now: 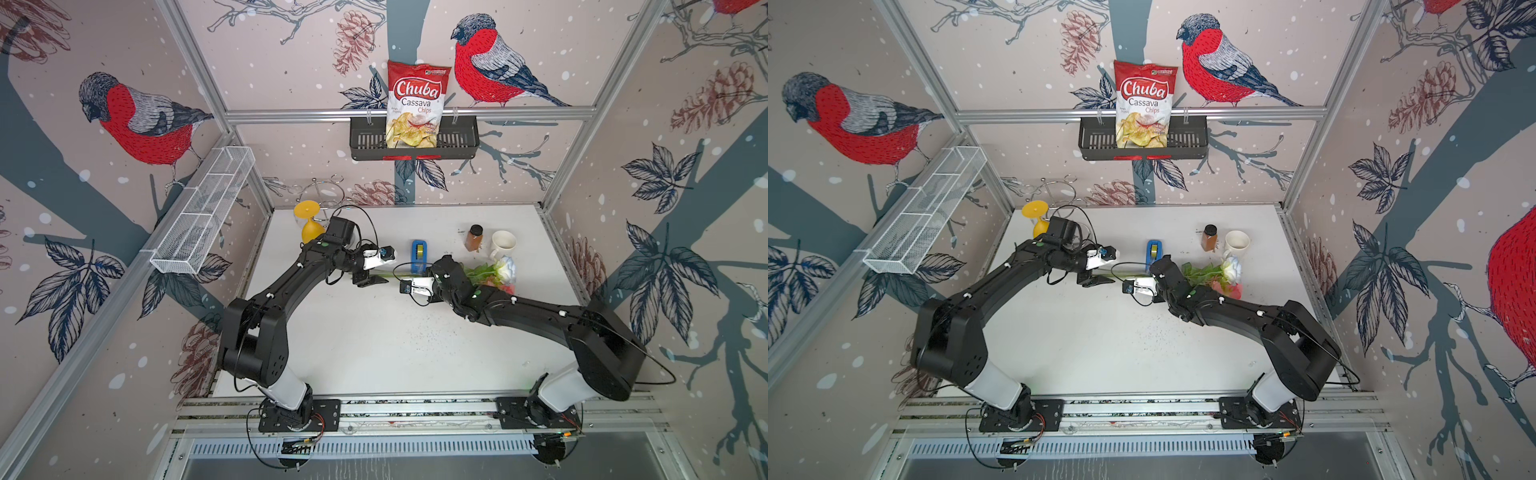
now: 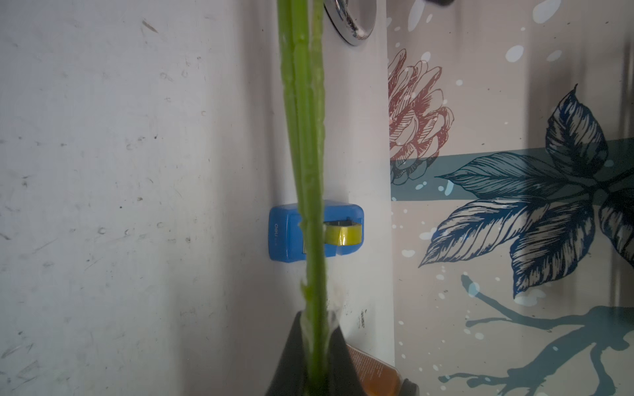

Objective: Wrap bouquets with tape
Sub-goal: Wrap the tape around the bouquet.

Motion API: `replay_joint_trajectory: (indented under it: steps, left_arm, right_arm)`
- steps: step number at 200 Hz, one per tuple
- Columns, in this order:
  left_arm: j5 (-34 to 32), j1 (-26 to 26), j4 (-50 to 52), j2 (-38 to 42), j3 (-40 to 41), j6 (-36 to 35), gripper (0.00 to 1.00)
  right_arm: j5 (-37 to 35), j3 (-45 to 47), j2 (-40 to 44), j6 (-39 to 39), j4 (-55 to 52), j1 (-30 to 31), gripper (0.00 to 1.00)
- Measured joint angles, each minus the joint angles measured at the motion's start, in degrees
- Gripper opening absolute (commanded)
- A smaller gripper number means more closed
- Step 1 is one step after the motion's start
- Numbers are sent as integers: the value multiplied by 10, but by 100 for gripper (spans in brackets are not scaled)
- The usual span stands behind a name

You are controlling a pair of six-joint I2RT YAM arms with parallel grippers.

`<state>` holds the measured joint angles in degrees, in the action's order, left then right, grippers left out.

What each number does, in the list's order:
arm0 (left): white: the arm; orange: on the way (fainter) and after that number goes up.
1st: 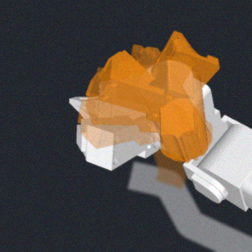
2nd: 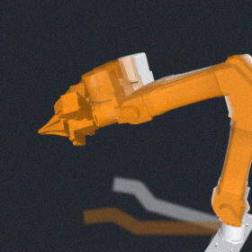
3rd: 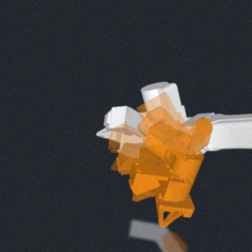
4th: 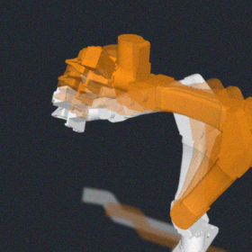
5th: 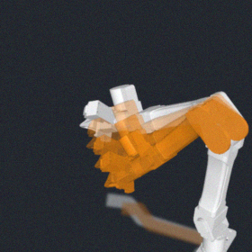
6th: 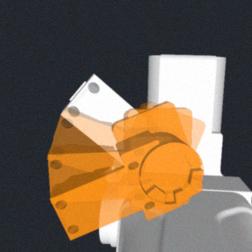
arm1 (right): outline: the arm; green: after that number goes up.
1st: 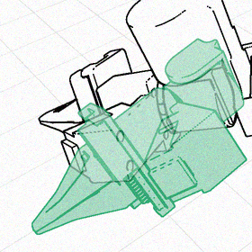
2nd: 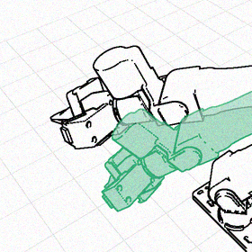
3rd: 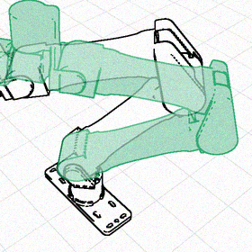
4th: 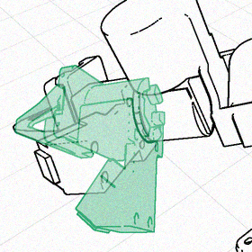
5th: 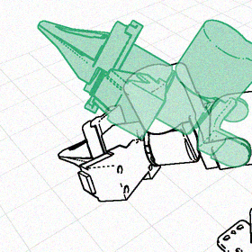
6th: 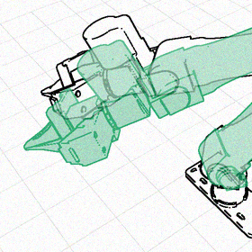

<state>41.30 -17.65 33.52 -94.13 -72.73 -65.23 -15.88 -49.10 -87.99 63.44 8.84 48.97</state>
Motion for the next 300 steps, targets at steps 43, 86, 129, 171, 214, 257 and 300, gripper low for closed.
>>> replay_joint_trajectory:
  steps: [43, 86, 129, 171, 214, 257, 300]
  left_arm:
    - [7, -15, 107, -90, -96, -30, 69]
    - [8, -29, 157, -137, -140, -49, 67]
    - [3, -39, 161, -150, -150, -52, 44]
    - [-11, -40, 138, -132, -127, -52, 0]
    - [-46, -42, 26, -54, -24, -34, 0]
    - [-94, -57, -125, 24, 120, -20, 0]
    - [-111, -68, -222, 45, 184, -38, 0]
  right_arm:
    - [-38, 36, 17, 53, 65, 7, 0]
    - [-50, 52, 25, 83, 104, 11, 0]
    - [-49, 55, 27, 86, 109, 19, 0]
    - [-46, 55, 24, 68, 109, 28, 28]
    - [-31, 74, 44, 23, 116, 43, 50]
    - [-32, 53, 143, -72, 71, 67, 62]
    - [20, 45, 252, -210, 55, 37, 80]
